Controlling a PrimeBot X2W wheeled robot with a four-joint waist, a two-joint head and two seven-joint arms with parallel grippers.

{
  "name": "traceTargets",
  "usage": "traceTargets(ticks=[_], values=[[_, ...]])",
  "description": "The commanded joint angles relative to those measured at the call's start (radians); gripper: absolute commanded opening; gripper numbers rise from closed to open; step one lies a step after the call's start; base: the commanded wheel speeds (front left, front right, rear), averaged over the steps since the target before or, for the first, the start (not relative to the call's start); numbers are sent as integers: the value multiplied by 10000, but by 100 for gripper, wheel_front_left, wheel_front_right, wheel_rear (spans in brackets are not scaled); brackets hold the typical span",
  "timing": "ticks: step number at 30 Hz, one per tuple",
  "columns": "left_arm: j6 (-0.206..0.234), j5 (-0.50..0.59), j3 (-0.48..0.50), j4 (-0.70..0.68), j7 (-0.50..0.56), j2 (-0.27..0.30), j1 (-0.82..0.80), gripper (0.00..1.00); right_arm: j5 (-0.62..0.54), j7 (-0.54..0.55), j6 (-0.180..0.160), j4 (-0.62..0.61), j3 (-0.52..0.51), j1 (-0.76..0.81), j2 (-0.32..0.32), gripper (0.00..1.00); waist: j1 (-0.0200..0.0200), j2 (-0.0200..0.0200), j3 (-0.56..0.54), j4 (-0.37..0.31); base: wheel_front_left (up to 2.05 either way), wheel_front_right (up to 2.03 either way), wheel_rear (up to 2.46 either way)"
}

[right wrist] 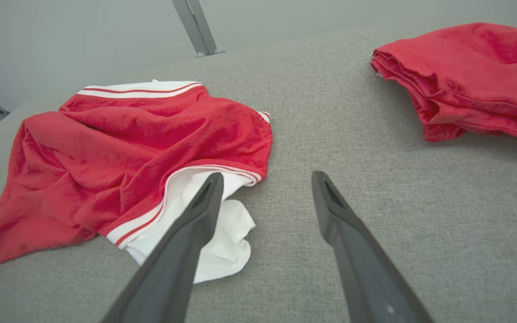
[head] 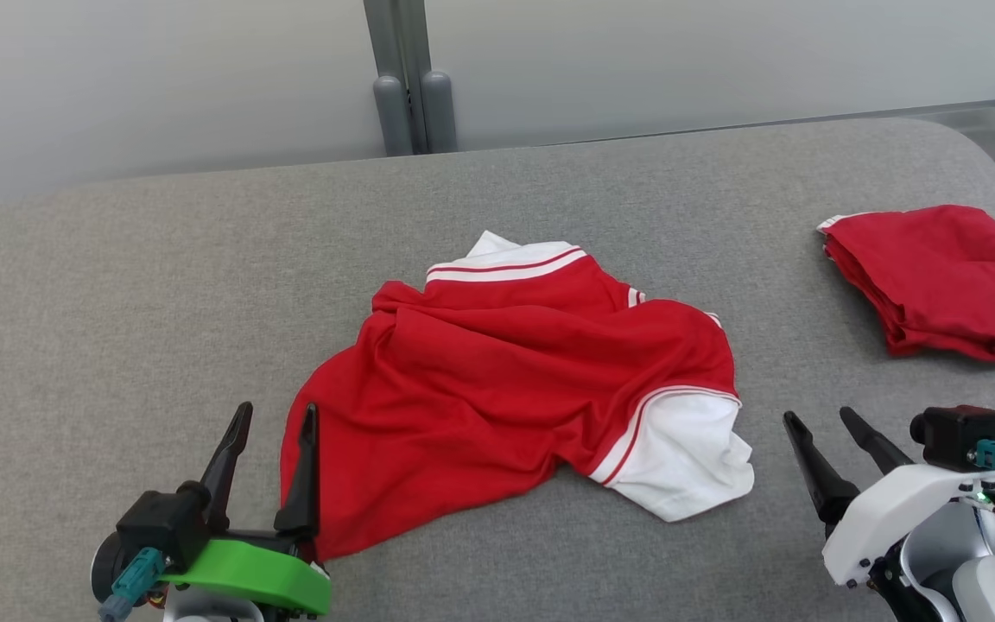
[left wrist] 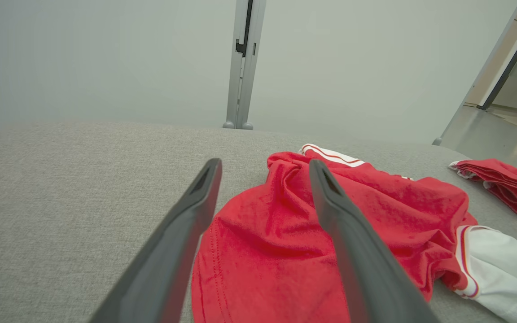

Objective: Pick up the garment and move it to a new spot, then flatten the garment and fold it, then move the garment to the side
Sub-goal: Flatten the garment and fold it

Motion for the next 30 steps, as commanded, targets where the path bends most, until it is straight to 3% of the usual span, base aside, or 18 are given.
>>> traceTargets(ticks=[1, 8, 18, 19, 20, 22, 23, 24, 30], values=[[-33, 21, 18, 9, 1, 23, 86, 100, 52, 73, 0, 103, 48, 99, -57, 100, 0, 0, 81, 99, 0, 0, 0], [-64, -1, -105, 139, 4, 26, -177, 100, 138, 777, 0, 1400, 619, -503, -222, 100, 0, 0, 326, 424, 0, 0, 0], [-117, -76, -201, 382, 4, 27, -479, 100, 427, 852, 0, 3294, 1427, -1787, -234, 100, 0, 0, 569, 889, 0, 0, 0], [-119, -76, -200, 384, 3, 29, -499, 100, 457, 804, 0, 3406, 1514, -1868, -233, 93, 0, 0, 588, 913, 0, 0, 0], [-119, -76, -191, 391, 3, 34, -501, 100, 527, 767, 0, 3537, 1624, -1959, -218, 64, 0, 0, 603, 936, 0, 0, 0], [-118, -80, -166, 399, 3, 45, -515, 100, 603, 653, 0, 3713, 1800, -2071, -229, 27, 0, 0, 623, 959, 0, 0, 0], [-116, -84, -147, 398, 3, 54, -526, 100, 659, 564, 0, 3759, 1850, -2131, -238, 4, 0, 0, 622, 953, 0, 0, 0], [-104, -85, -122, 396, 3, 61, -523, 100, 667, 503, 0, 3793, 1893, -2146, -264, 0, 0, 0, 611, 936, 0, 0, 0], [-21, -86, 10, 359, 2, 57, -283, 100, 744, 179, 0, 3665, 1696, -1933, -450, 0, 0, 0, 411, 580, 0, 0, 0]])
